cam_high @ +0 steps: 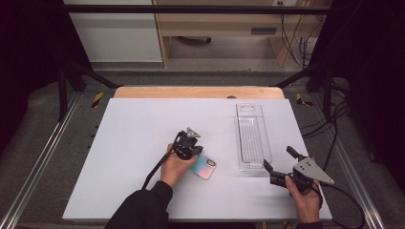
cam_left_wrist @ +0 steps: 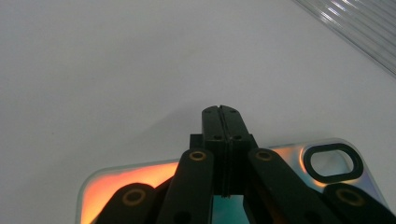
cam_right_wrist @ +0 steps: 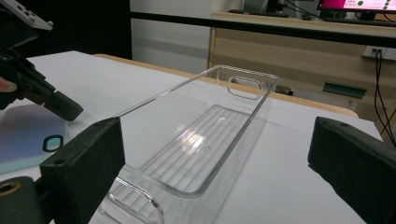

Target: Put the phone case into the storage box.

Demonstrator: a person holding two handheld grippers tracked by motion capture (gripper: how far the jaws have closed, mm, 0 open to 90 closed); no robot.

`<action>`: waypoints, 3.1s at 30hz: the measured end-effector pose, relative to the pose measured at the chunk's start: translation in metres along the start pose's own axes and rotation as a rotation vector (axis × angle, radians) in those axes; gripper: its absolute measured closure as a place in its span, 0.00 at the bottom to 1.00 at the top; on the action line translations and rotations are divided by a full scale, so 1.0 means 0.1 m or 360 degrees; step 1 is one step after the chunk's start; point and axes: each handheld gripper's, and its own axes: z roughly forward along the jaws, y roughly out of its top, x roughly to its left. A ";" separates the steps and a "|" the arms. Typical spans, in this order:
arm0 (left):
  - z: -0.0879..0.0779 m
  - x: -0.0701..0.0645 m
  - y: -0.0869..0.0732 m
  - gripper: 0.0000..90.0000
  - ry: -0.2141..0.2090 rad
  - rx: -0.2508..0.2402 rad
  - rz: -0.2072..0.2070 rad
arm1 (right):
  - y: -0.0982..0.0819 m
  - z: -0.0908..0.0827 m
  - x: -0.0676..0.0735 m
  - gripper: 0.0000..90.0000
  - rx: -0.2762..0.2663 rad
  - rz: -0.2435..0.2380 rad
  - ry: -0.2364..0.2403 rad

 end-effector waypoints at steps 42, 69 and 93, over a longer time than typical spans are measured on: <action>-1.06 0.02 -0.71 0.99 0.0165 -0.0515 0.0005 | 0.20 -0.09 0.19 0.05 0.0006 0.0059 -0.0032; -1.63 0.36 -1.46 0.04 0.0296 -0.0911 -0.0073 | 0.66 0.26 1.07 0.04 0.0332 -0.0054 0.0377; -1.67 0.51 -1.54 0.03 0.0308 -0.0950 -0.0120 | 0.36 0.80 1.85 0.05 0.0745 -0.0130 0.0672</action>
